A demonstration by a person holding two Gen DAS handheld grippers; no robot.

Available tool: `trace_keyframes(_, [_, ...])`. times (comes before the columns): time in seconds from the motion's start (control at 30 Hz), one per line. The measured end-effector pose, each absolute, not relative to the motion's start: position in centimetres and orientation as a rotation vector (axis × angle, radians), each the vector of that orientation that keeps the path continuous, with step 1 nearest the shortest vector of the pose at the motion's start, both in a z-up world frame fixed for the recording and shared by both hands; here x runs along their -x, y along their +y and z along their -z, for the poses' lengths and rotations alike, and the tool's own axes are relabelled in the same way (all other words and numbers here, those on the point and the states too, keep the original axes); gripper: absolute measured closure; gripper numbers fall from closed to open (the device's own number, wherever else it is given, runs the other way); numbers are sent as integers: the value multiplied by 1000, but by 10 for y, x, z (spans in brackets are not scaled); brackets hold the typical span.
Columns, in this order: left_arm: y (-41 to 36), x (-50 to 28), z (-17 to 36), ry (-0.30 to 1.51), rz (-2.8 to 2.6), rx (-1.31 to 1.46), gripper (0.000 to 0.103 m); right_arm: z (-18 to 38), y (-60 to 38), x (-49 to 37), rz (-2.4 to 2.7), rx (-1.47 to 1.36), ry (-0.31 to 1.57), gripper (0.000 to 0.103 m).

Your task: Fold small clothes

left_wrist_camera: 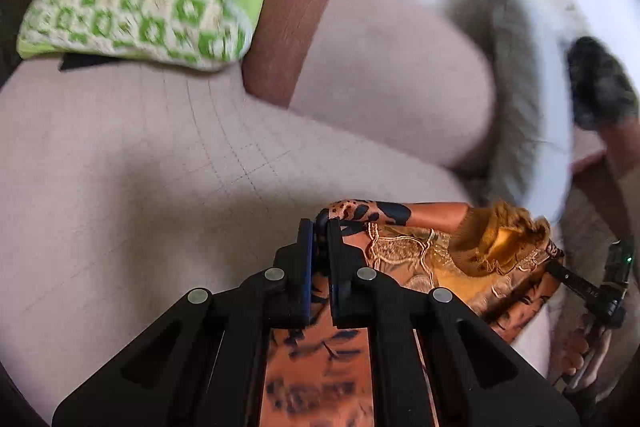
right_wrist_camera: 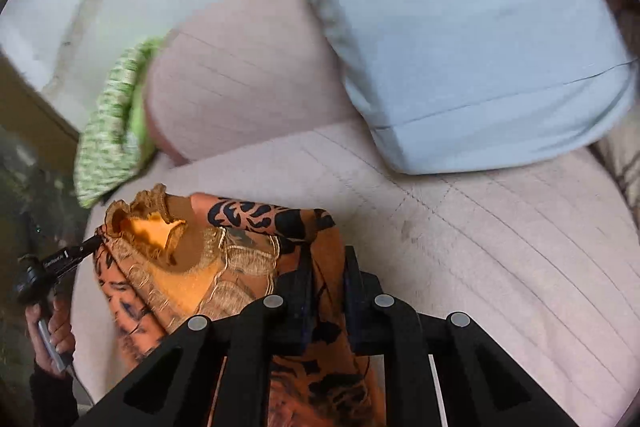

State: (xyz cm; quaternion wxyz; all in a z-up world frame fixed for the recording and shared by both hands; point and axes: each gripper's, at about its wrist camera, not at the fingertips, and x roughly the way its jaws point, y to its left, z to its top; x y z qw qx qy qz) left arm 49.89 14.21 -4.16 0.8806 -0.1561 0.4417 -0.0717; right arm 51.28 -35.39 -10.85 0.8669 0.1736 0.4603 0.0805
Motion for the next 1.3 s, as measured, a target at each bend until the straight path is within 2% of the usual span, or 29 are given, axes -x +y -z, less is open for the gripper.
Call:
trace_keyframes(0.07, [148, -459, 19, 865, 163, 321, 103, 83, -353, -469, -208, -360, 911, 91])
trace_keyframes(0.2, [175, -347, -13, 771, 181, 408, 103, 56, -344, -358, -243, -367, 854, 91])
trace_keyframes(0.27, [182, -295, -12, 747, 181, 455, 103, 59, -333, -306, -280, -376, 842, 91])
trace_keyframes(0.4, [168, -237, 18, 829, 150, 421, 103, 91, -297, -229, -302, -354, 903, 91])
trace_keyframes(0.5, [151, -224, 44, 951, 174, 465, 103, 128, -280, -198, -252, -331, 962, 91])
trace_keyframes(0.6, [133, -225, 54, 992, 193, 516, 103, 148, -276, -184, -220, -339, 987, 91])
trace_keyframes(0.7, [121, -219, 60, 992, 199, 578, 94, 154, -274, -176, -184, -344, 985, 91])
trace_keyframes(0.8, [115, -205, 78, 1016, 181, 600, 81, 159, -278, -169, -150, -330, 991, 91])
trace_keyframes(1.0, [150, -193, 115, 1073, 37, 695, 80, 168, -277, -168, -151, -322, 1007, 91])
trace_keyframes(1.07, [158, -198, 117, 1067, 9, 706, 67, 168, -275, -169, -150, -306, 1005, 91])
trace_keyframes(1.1, [160, -205, 118, 1060, -12, 697, 64, 167, -274, -169, -143, -299, 1003, 91])
trace_keyframes(1.3, [150, -240, 148, 1153, -11, 649, 63, 166, -275, -171, -137, -308, 1000, 91])
